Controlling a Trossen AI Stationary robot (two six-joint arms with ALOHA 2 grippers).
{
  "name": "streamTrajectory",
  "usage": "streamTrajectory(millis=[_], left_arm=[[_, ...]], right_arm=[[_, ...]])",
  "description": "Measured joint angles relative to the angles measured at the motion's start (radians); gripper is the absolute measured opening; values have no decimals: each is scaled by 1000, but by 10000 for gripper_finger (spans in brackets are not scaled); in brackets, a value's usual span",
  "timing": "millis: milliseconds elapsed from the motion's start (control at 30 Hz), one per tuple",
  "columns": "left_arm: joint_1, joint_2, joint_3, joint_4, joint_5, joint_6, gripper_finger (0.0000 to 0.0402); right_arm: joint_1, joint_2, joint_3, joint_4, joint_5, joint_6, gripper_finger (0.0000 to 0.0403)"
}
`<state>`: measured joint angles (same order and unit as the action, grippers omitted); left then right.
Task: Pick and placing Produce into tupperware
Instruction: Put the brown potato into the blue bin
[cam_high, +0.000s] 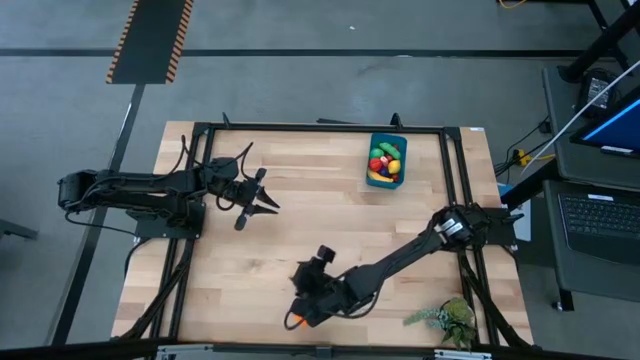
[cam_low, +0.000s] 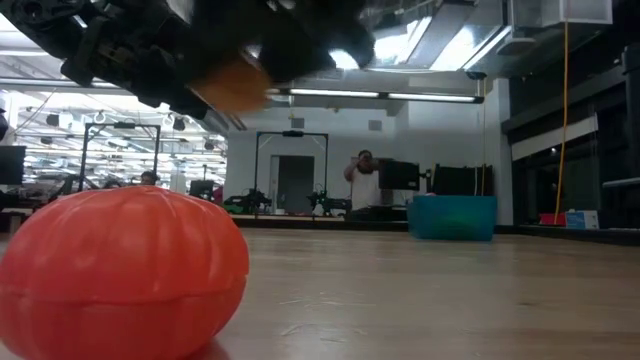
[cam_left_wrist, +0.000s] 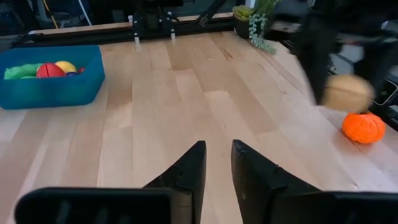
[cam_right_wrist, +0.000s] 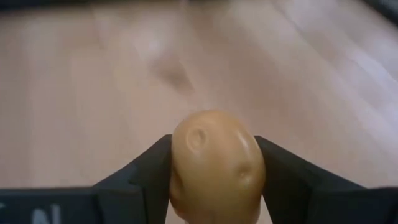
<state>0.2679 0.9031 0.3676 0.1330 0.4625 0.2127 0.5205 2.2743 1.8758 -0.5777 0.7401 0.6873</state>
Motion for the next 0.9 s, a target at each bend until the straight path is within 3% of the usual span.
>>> streamTrajectory(millis=[133, 433, 567, 900], left_arm=[[0, 0, 0, -1, 0, 0, 60], [0, 0, 1, -43, 3, 5, 41], [0, 0, 1, -46, 3, 17, 33], [0, 0, 1, -41, 3, 42, 15]], right_arm=[[6, -8, -40, 225, 23, -139, 198], [8, -40, -294, 634, 115, -148, 198], [8, -142, -442, 769, 145, -157, 198], [13, -488, -916, 1164, 161, -375, 198]])
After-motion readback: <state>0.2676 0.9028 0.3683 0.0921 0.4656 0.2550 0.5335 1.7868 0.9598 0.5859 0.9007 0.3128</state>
